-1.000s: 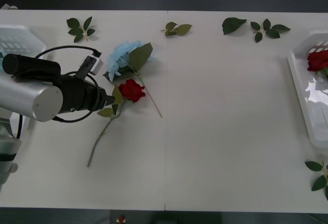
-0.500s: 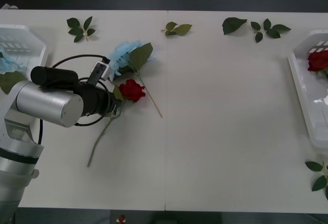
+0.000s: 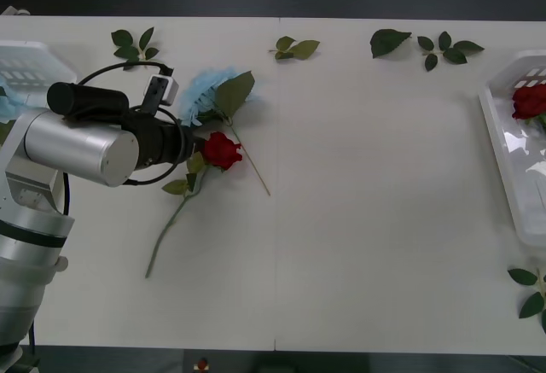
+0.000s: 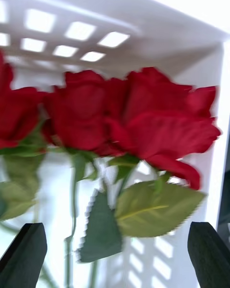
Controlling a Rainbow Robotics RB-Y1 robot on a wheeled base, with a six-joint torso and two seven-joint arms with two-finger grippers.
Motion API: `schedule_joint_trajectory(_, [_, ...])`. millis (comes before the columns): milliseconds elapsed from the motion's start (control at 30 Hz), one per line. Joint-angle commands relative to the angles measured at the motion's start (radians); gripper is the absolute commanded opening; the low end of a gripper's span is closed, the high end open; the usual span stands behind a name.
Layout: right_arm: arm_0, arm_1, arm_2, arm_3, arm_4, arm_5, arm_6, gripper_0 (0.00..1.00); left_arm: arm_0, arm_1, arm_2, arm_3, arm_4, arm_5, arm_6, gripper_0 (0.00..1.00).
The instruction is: Put the red flowers into the right box and the blue flowers into the left box
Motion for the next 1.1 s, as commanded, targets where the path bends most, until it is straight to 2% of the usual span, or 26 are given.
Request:
schedule_joint_trajectory(33, [-0.025, -0.085, -0.03, -0.092, -0.121, 0.051, 0.065, 0.86, 0.001, 0.025, -0.063, -0.011, -0.001, -0.011, -0.056, 1.0])
schedule_joint_trajectory(133, [-0.024, -0.105, -0.054, -0.124, -0.195, 0.078, 0.114, 0.86, 0.008, 0.025, -0.077, -0.011, -0.007, -0.016, -0.091, 1.0])
schedule_joint_trajectory(300, [-0.024, -0.158, -0.16, -0.242, -0.485, 0.183, 0.29, 0.86, 0.036, 0.013, -0.089, -0.011, -0.012, -0.017, -0.191, 1.0])
schedule_joint_trajectory(500, [-0.024, -0.196, -0.171, -0.417, -0.66, 0.219, 0.399, 0.86, 0.076, 0.006, -0.095, -0.009, -0.033, -0.017, -0.232, 1.0])
schedule_joint_trajectory(667, [-0.005, -0.21, -0.171, -0.534, -0.9, 0.216, 0.491, 0.86, 0.087, 0.008, -0.097, 0.043, -0.041, -0.049, -0.237, 1.0])
schedule_joint_trajectory(733, [0.001, -0.211, -0.17, -0.552, -0.933, 0.212, 0.514, 0.86, 0.085, 0.008, -0.098, 0.058, -0.038, -0.068, -0.24, 1.0])
schedule_joint_trajectory(800, [0.038, -0.211, -0.171, -0.634, -1.032, 0.183, 0.592, 0.86, 0.082, 0.0, -0.126, 0.114, -0.05, -0.149, -0.243, 1.0])
schedule_joint_trajectory(933, [0.11, -0.211, -0.171, -0.716, -1.121, 0.104, 0.677, 0.86, 0.061, -0.014, -0.137, 0.163, -0.055, -0.181, -0.243, 0.99])
schedule_joint_trajectory(967, [0.136, -0.211, -0.171, -0.746, -1.127, 0.07, 0.706, 0.86, 0.054, -0.018, -0.137, 0.167, -0.056, -0.181, -0.243, 0.95])
schedule_joint_trajectory(1033, [0.18, -0.211, -0.171, -0.798, -1.129, 0.008, 0.749, 0.86, 0.05, -0.023, -0.137, 0.167, -0.059, -0.181, -0.24, 0.81])
schedule_joint_trajectory(1067, [0.205, -0.211, -0.171, -0.819, -1.14, -0.018, 0.764, 0.86, 0.047, -0.026, -0.137, 0.167, -0.059, -0.181, -0.24, 0.67])
schedule_joint_trajectory(1100, [0.213, -0.211, -0.171, -0.828, -1.149, -0.031, 0.773, 0.86, 0.047, -0.027, -0.137, 0.167, -0.061, -0.181, -0.24, 0.58])
